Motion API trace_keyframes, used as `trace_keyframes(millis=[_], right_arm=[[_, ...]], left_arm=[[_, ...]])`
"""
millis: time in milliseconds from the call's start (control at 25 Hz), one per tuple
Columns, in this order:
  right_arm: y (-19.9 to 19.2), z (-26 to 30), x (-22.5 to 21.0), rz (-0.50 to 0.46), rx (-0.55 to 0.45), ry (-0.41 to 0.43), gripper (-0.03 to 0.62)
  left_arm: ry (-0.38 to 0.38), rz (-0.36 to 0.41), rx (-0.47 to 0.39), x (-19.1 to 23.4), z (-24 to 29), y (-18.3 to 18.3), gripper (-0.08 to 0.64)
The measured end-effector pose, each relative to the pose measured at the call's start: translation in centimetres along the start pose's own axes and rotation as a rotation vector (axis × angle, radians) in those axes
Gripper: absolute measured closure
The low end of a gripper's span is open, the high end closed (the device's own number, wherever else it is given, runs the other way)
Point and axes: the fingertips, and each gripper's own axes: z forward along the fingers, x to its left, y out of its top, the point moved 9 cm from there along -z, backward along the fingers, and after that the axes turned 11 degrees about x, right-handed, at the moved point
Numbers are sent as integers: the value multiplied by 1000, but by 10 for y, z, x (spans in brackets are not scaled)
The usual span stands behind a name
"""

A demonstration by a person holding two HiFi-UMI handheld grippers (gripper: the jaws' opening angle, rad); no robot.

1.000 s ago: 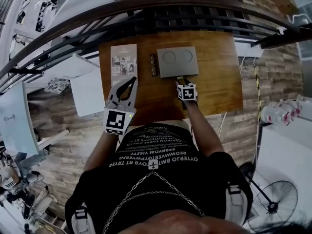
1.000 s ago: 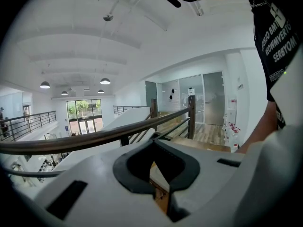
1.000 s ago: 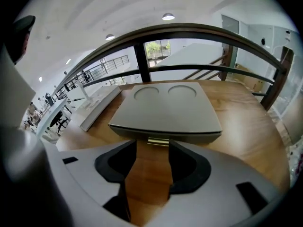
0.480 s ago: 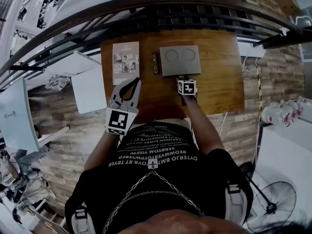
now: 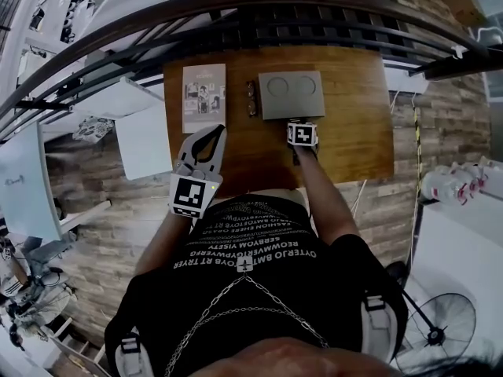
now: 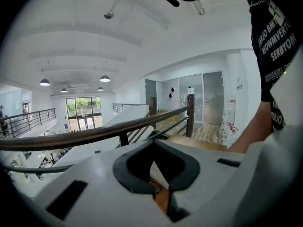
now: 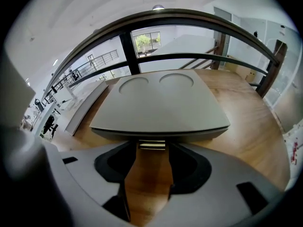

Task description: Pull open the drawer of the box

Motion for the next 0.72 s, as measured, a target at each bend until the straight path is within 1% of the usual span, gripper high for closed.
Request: trace_keyframes(millis=[80, 160, 360, 560, 720], right_arm=[[0, 0, 0, 5, 2, -14, 382], [-4, 1, 1, -24, 9, -28, 408], [-10, 3, 2, -55, -6, -35, 426], [-12, 3, 2, -67, 3, -11, 430], [-24, 0, 2, -69, 9, -3, 430]], left_arm=[[3, 2, -7, -2, -4, 3, 555], [8, 1, -11, -3, -8, 4, 555], [18, 3, -13, -4, -14, 3, 555], [14, 5, -8, 0, -14, 3, 555], [3, 16, -18, -5, -18, 2, 555]])
